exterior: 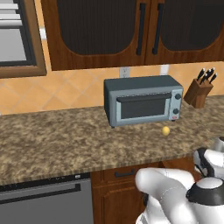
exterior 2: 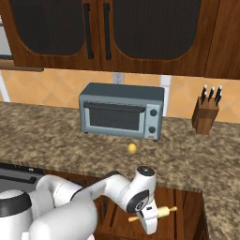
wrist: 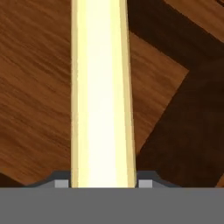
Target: Pick the rolling pin from the drawer and place it on the counter.
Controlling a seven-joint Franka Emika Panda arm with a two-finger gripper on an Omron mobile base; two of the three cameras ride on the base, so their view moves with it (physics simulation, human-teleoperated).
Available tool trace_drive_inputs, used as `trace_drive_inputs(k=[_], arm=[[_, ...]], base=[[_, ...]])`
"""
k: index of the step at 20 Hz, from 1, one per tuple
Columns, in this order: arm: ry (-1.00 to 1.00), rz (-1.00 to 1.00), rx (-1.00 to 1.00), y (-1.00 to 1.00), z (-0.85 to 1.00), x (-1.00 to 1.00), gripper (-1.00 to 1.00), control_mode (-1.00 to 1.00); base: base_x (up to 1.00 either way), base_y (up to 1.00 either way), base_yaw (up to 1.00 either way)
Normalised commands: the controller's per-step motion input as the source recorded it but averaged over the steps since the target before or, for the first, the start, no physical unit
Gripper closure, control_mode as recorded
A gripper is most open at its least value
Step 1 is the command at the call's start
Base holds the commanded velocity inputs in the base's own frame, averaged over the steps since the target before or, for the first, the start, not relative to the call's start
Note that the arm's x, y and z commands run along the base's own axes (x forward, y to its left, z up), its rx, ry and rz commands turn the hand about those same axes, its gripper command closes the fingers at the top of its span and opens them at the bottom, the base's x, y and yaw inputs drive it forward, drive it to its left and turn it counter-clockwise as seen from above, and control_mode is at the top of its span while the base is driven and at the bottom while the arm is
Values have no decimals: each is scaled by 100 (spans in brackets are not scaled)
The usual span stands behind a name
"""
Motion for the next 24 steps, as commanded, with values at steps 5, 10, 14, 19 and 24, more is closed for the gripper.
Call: trace_drive_inputs(k=[5,10,14,19,24], arm=[[-16,-18,-5,42,76,0,100,-100],[-15,-14,-8,82,73,-3,100,-100],[-10,-8,-8,88,78,-1,100,-100],[-3,2,-1,64,79,26,100,-100],[0,5,0,67,77,57,100,-100]], base=[[0,0,0],[0,0,0],[0,0,0],[0,0,0],[0,0,0]])
